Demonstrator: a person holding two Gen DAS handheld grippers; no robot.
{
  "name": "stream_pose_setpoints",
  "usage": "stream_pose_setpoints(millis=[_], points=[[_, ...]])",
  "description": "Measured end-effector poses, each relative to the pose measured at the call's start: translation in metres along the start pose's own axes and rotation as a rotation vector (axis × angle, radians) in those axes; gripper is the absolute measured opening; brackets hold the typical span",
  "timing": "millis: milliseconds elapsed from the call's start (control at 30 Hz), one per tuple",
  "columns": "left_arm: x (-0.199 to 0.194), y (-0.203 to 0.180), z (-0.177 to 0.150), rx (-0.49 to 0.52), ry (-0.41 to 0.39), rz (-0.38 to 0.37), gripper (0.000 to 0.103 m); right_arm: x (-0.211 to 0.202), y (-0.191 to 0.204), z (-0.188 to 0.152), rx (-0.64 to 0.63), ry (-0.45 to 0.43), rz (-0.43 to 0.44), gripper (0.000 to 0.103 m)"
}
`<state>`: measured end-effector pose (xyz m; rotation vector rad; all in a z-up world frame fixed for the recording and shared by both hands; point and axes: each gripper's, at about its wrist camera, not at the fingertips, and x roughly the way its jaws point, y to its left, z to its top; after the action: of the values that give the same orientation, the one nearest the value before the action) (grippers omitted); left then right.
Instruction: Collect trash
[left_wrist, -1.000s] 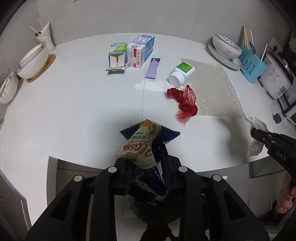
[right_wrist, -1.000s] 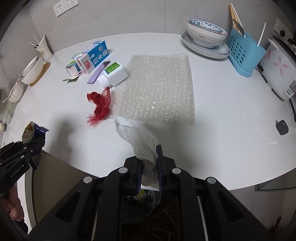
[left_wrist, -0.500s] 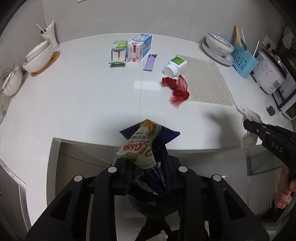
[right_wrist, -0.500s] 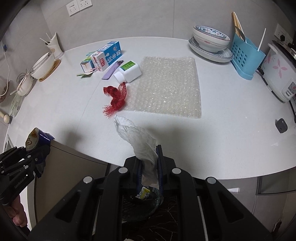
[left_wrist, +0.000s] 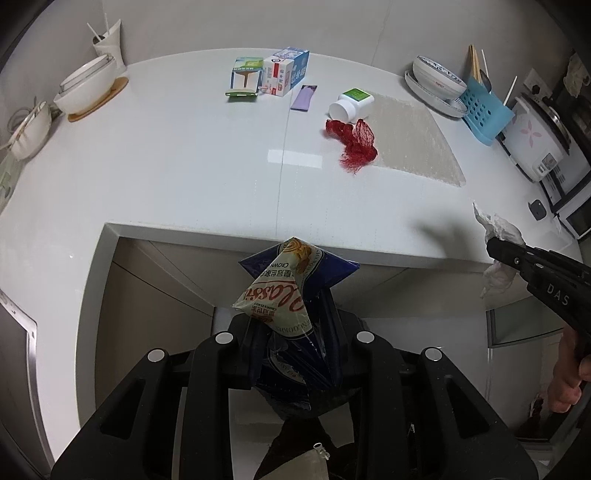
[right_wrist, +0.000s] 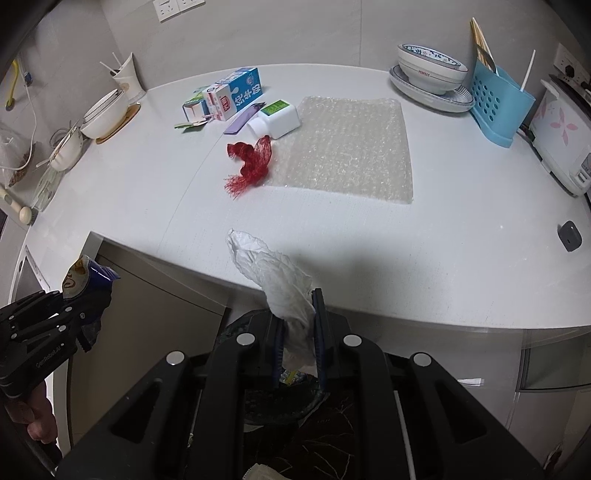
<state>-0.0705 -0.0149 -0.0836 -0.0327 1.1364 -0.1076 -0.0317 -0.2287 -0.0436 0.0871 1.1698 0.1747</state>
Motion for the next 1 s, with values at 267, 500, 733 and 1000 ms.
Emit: stream_pose_setpoints(millis=[267, 500, 733, 1000], points=[[0.009, 0.007, -0.025, -0.019, 0.022, -0.001, 0.026, 0.005, 0.004, -0.022, -0.030, 0.015, 0.047, 0.013], [0.012, 0.008, -0.049, -0.018, 0.054, 0.000, 0.026, 0.001, 0.021, -0.042, -0.102, 0.032, 0.095, 0.013], [0.021, 0.010, -0.059, -0.019, 0.050, -0.021, 0.026, 0.017, 0.030, -0.061, -0.133, 0.085, 0.122, 0.013], [0.044, 0.010, -0.061, -0.001, 0.062, -0.013, 0.026, 0.047, 0.032, -0.073, -0.134, 0.135, 0.130, 0.013]])
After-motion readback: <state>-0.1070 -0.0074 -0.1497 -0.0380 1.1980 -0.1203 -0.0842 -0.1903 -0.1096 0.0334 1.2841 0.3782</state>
